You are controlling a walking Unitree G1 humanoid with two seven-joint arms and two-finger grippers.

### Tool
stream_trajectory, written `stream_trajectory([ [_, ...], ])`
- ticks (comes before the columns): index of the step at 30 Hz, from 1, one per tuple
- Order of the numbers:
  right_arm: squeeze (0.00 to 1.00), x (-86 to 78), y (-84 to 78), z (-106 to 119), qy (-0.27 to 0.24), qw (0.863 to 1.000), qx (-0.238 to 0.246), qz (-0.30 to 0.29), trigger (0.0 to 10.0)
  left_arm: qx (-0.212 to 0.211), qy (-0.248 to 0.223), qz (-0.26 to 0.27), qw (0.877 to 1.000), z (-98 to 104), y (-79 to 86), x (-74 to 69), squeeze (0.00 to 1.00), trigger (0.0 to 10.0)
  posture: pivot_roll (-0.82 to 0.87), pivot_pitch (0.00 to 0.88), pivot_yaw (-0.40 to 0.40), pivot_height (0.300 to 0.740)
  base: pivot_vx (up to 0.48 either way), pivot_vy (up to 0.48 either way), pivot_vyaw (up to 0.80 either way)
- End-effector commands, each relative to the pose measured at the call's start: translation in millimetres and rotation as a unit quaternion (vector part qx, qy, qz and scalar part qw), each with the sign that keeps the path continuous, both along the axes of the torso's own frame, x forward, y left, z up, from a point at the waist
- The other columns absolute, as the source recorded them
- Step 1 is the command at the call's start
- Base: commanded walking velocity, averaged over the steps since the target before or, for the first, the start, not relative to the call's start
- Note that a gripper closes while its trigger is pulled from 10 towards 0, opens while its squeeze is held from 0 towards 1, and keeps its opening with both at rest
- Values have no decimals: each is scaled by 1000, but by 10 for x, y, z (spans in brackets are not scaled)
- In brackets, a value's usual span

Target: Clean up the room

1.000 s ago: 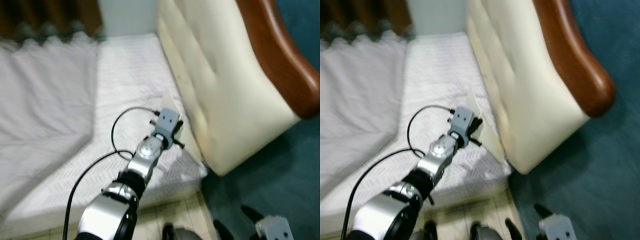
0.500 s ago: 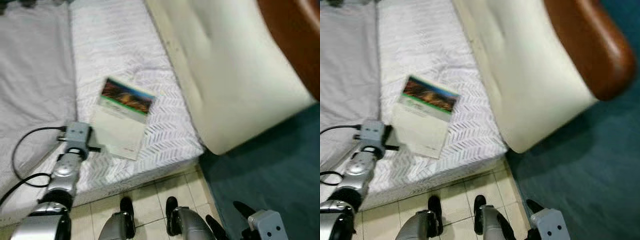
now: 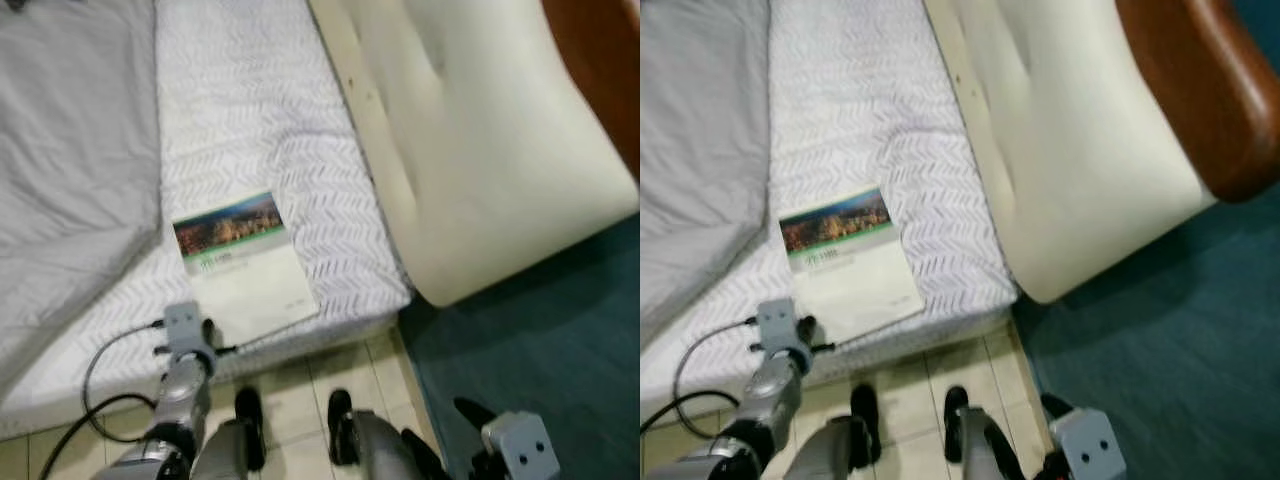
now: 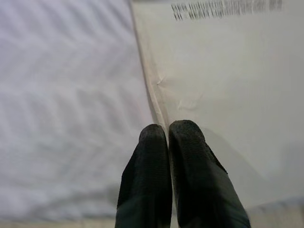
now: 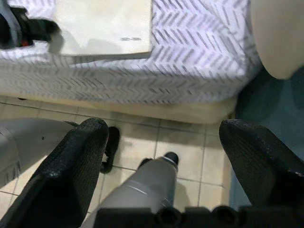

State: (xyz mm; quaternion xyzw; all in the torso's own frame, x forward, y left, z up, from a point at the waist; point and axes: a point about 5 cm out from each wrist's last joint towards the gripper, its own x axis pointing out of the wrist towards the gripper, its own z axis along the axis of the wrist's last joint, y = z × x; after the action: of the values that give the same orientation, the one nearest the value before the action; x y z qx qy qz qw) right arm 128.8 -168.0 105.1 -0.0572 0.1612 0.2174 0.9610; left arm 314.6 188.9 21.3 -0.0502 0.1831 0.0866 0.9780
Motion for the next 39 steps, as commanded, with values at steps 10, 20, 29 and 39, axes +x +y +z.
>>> stream_trajectory([
  [10,0,-173,-37,-49,35,999,-16,-8,10000,44,28,-7,999,131,69,145,0,10000,-384,525,-112,740,0,0,0],
  [20,0,-145,-40,-65,33,999,-16,-8,10000,-14,49,62,997,-38,110,-7,0,10000,-363,516,-113,740,0,0,0],
  [29,0,-130,-47,-60,31,999,-23,4,10000,-28,50,56,997,-6,-77,57,0,10000,-383,500,-131,740,0,0,0],
  [39,0,-253,69,-71,53,997,7,51,10000,-8,29,67,997,187,56,201,0,10000,-392,495,-117,740,0,0,0],
])
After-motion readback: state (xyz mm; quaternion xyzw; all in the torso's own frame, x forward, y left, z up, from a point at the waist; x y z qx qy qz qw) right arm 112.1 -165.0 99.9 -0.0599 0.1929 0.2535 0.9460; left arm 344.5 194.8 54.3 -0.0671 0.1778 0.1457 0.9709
